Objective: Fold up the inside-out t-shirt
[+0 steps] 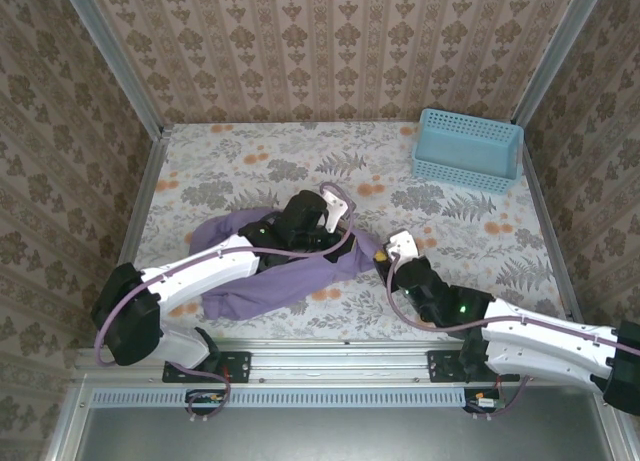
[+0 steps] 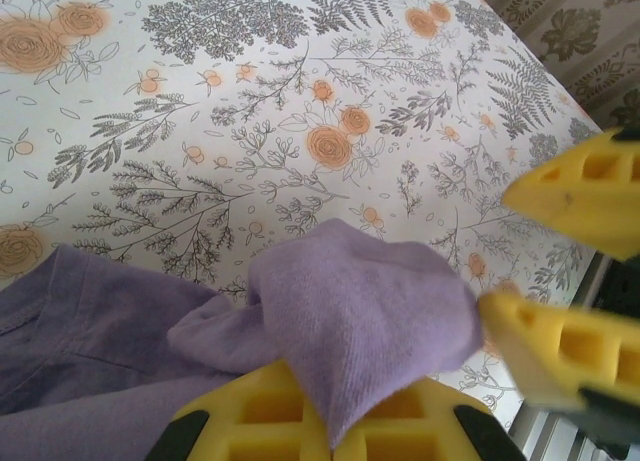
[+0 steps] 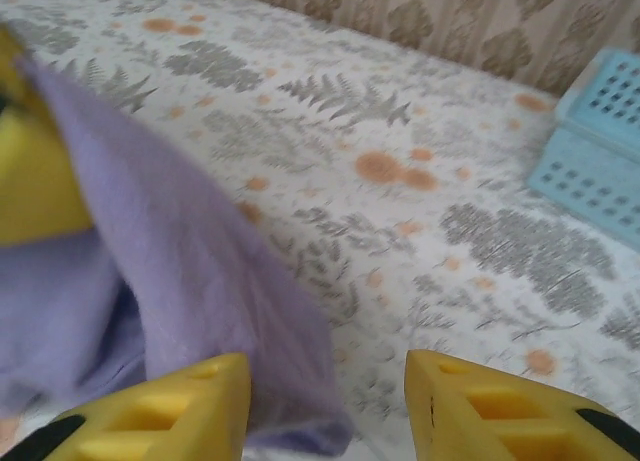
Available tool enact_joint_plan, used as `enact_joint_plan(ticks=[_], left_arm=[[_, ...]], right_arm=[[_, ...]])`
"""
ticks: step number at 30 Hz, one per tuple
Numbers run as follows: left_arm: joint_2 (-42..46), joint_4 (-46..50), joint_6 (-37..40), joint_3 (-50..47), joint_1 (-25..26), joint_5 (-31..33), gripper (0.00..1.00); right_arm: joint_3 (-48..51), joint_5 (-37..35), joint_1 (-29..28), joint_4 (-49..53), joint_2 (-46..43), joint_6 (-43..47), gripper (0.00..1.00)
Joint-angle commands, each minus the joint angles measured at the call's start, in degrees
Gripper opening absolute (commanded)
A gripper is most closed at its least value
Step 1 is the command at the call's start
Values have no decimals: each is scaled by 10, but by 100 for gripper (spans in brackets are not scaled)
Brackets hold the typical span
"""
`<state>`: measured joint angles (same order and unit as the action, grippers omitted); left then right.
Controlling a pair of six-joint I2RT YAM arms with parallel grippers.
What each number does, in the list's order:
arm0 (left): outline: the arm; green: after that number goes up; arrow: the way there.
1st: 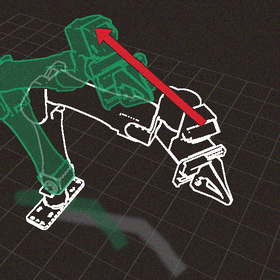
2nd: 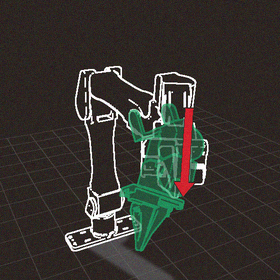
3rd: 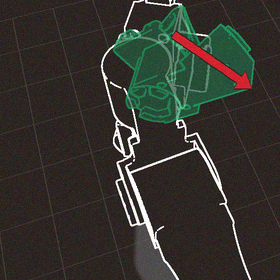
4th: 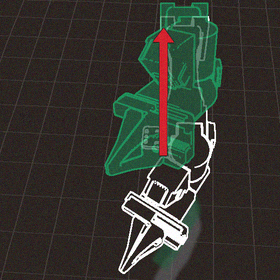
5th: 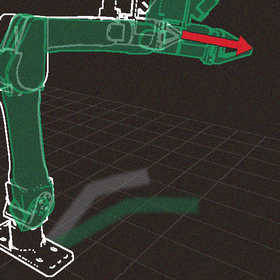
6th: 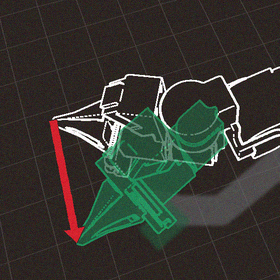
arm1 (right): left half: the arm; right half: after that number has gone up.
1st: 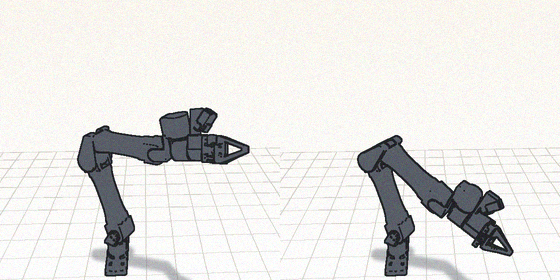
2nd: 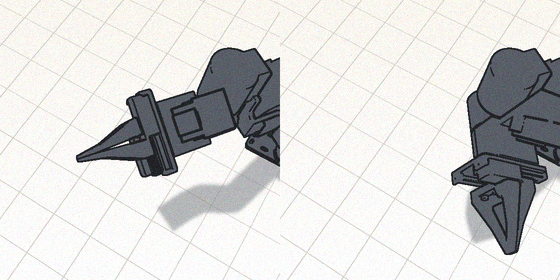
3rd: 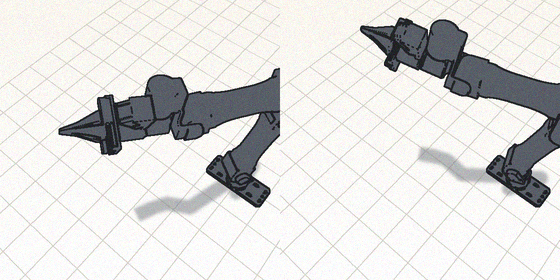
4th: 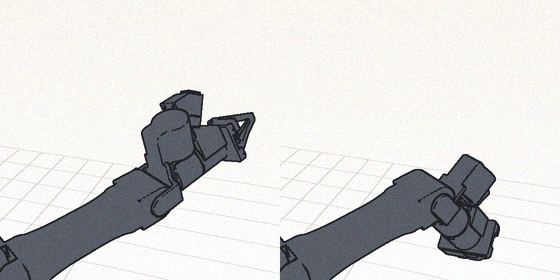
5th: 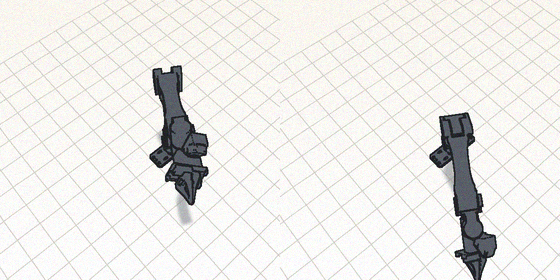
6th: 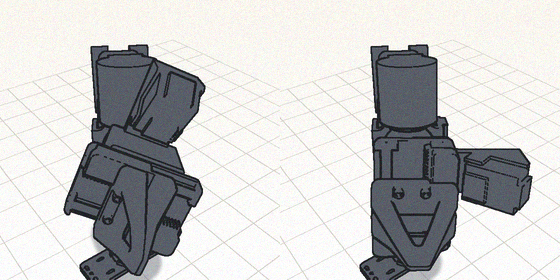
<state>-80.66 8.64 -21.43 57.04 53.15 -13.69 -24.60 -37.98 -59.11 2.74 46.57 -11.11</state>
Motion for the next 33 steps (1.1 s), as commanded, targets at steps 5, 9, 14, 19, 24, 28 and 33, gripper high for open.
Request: enact_joint_plan(ticks=[5,9,14,19,24,28,33], left_arm=[[-5,8,-12,23,-4,-11,0],[-9,10,-13,24,-5,-12,0],[-12,8,-17,24,-5,-20,0],[-12,8,-16,25,-4,-20,0],[-7,13,-6,19,-4,-18,4],[2,8,0,6,-5,-28,19],[42,23,10,-21,-15,21,56]], right_arm=[[5,-5,-14,-35,33,-5,64],[-23,-32,-14,-52,73,3,68],[-56,-63,-14,-44,110,-6,45],[-60,-78,-3,-18,102,-44,19],[-47,-41,34,19,51,-89,1],[-45,-9,85,63,-3,-126,0],[-27,98,167,93,-78,-153,0]])
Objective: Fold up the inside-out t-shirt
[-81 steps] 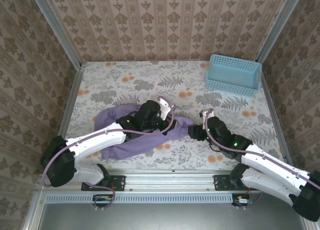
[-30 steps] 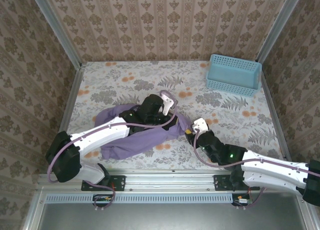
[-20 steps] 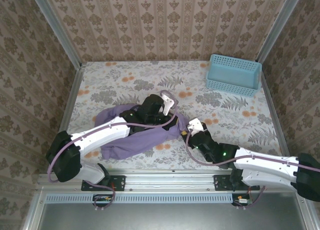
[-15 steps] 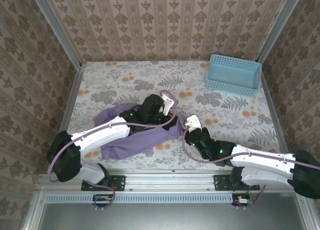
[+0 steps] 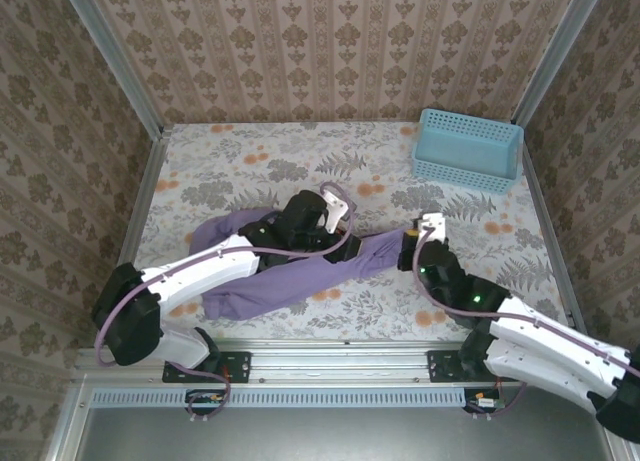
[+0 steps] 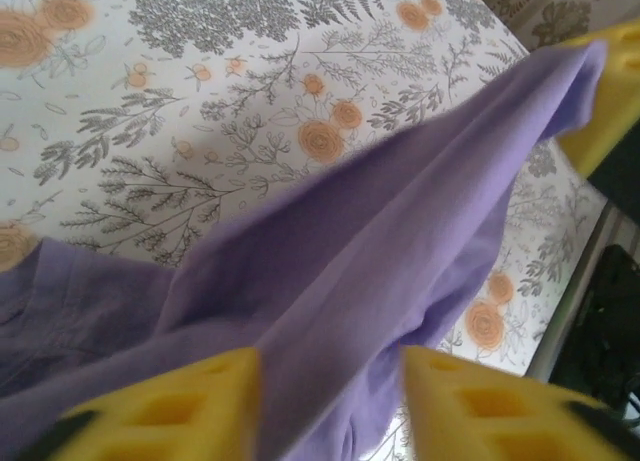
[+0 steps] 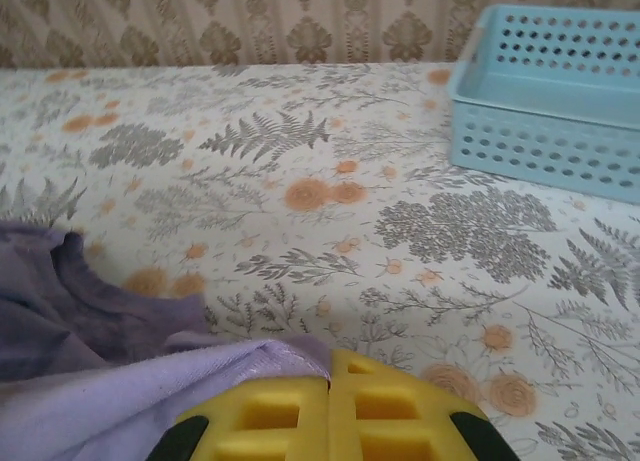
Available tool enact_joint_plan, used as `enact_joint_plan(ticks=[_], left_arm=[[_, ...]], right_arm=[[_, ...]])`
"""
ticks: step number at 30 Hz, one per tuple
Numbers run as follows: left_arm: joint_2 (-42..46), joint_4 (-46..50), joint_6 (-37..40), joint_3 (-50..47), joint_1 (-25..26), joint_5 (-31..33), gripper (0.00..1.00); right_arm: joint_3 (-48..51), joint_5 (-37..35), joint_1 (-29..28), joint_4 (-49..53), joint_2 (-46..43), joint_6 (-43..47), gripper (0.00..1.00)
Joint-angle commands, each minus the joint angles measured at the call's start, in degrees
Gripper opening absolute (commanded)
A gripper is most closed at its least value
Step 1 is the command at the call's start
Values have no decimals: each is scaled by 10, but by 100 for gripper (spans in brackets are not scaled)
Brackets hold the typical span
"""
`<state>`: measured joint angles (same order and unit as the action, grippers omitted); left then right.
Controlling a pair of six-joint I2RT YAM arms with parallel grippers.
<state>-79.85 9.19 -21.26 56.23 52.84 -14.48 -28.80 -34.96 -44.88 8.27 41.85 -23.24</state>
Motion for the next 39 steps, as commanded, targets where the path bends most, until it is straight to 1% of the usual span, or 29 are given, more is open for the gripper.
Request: enact_joint_plan(ticks=[1,2,4,5,6,7,9,11,13,14,17,19,22,26,29,33,35,39], left_arm=[[40,28,4,-16,-22,41,65],[45,44,1,-16,-35,53,72],[47,77,-6,-13,-58,92,78],[46,96,-8,-7,-66,119,77],[42,112,-8,-2,-66,136,75],[38,122,-4,7,-60,140,72],[41,124,6,17,-18,159,70],[55,108,27,14,68,233,69],[65,70,48,-3,146,283,69],[62,51,48,-11,173,283,66],[37,-8,27,-33,210,253,57],[14,-45,11,-44,213,231,54],[-32,-77,-5,-42,205,239,46],[-76,-143,-32,-56,175,229,39],[-101,-179,-53,-60,153,214,38],[-139,-178,-56,-43,146,208,38],[-159,-186,-66,-39,138,189,37],[-173,-205,-75,-43,136,177,34]], right_arm=[[16,84,36,45,-41,-33,0],[15,97,43,54,-50,-35,0],[10,123,50,63,-58,-35,0],[10,141,52,61,-61,-35,0],[9,154,53,60,-60,-36,0],[8,163,54,60,-58,-43,0],[1,173,54,61,-43,-61,0],[-13,186,55,60,-23,-75,0],[-30,199,54,62,-4,-86,0],[-40,207,54,64,5,-92,0],[-67,234,54,62,25,-111,0],[-79,253,53,56,39,-121,0],[-88,270,52,49,57,-136,0],[-92,256,53,63,75,-168,0],[-98,249,55,79,88,-200,0],[-97,244,59,80,107,-239,0],[-97,248,64,76,120,-258,0],[-101,256,77,74,147,-288,0]])
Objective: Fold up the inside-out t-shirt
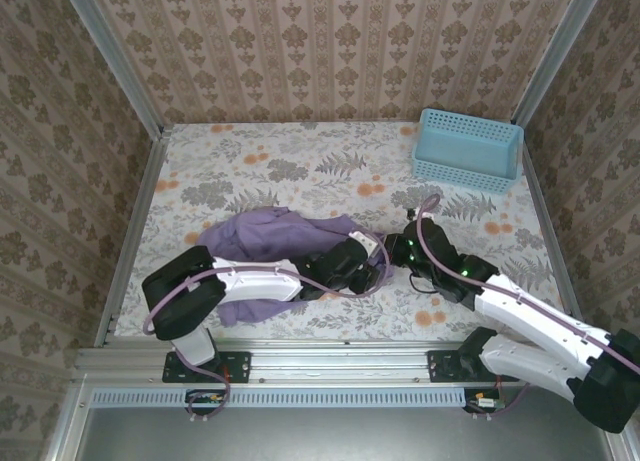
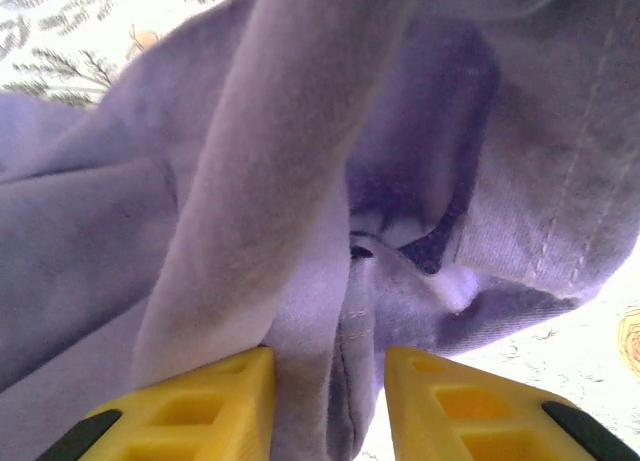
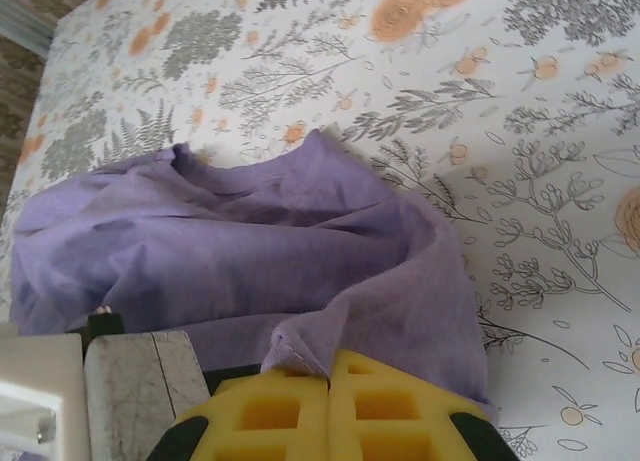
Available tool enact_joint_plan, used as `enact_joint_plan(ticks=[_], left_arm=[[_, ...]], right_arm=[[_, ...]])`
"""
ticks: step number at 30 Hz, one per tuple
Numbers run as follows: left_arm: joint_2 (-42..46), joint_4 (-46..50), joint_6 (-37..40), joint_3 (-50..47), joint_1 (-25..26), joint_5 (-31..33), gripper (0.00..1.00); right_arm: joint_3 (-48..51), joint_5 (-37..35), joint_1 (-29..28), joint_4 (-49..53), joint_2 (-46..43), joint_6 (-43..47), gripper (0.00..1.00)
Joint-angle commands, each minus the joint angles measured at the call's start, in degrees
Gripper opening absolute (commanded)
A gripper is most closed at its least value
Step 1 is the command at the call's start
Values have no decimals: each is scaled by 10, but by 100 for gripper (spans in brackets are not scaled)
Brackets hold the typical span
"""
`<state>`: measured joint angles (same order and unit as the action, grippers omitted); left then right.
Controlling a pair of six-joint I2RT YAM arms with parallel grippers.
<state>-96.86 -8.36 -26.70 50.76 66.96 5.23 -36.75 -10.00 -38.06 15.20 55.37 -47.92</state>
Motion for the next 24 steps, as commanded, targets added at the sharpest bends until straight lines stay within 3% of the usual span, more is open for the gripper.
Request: enact_joint_plan(ticks=[1,7,17,24], left_arm=[[-2,-35,-21,9,-4,-22,34],[19,-45,-16,-8,7,-2,41],[-7,-29,-4,25,22,-11,36],[-35,-6,-6,56,22,-25,37]], right_arm=[[-22,10,15,4,19,-49,0],[-21,41,53,-2,50,-71,0],[-3,135,138,-46,94,-74,0],[-2,168,164,-74,133,-66,0]])
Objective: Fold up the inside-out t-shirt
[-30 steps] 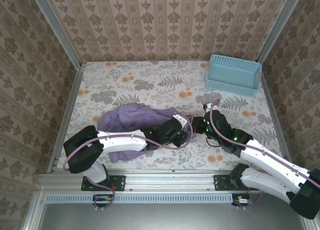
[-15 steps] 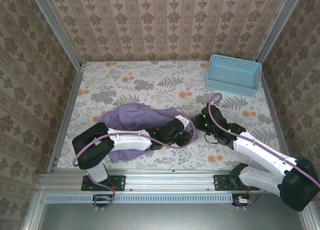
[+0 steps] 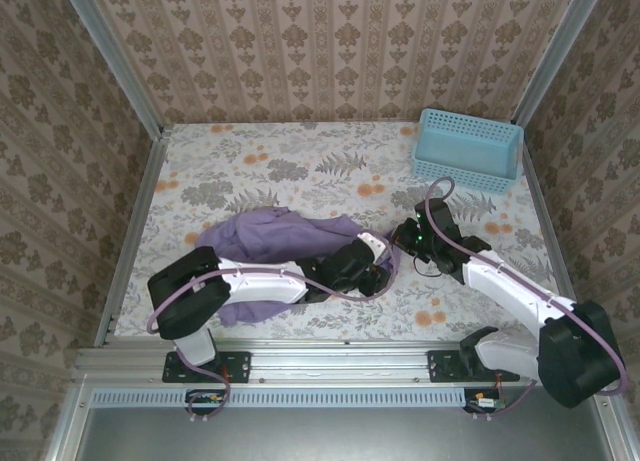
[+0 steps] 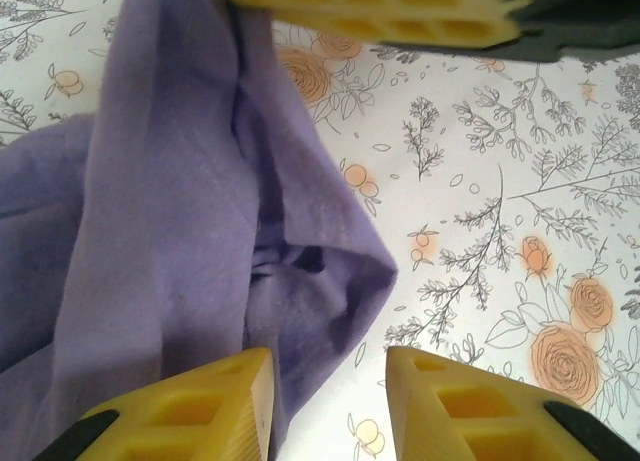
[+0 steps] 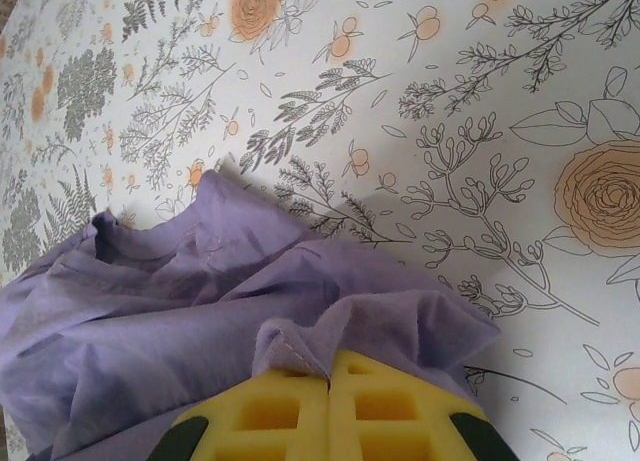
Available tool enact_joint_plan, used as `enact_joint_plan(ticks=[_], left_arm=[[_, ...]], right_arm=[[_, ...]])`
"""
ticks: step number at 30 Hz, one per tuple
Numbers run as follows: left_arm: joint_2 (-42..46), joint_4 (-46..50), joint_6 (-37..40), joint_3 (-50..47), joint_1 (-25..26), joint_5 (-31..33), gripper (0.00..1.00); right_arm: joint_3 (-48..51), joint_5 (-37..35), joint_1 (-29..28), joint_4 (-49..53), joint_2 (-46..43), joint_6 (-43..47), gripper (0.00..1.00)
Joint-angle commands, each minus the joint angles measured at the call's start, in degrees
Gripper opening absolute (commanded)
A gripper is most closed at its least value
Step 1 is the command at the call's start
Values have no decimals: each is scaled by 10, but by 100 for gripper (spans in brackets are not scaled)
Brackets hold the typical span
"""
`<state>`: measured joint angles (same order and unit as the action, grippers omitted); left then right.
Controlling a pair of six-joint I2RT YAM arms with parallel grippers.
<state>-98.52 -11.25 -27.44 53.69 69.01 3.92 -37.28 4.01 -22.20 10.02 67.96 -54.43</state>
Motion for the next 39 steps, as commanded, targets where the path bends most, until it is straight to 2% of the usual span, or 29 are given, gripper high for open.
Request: enact_joint_plan(ticks=[1,12,20,24,29,39], left_arm=[[-27,33,0,34,1,-10,37],[-86,120,-19,89,-10,32,41],[-97,136,-18,86,-13,51,41],[-87,111,-16,60,-14,50,41],[-70,63,-8,31,-11,41,35],[-33,11,4,-3,-8,51,35]], right_arm=[[4,27,6,-24,8,-1,0],[13,26,16,-28,13,-1,0],[13,29,23,-29,15,-2,0],[13,31,24,-33,14,-2,0],[20,35,24,-44,8,-7,0],[26,29,27,-42,-5,-10,0]])
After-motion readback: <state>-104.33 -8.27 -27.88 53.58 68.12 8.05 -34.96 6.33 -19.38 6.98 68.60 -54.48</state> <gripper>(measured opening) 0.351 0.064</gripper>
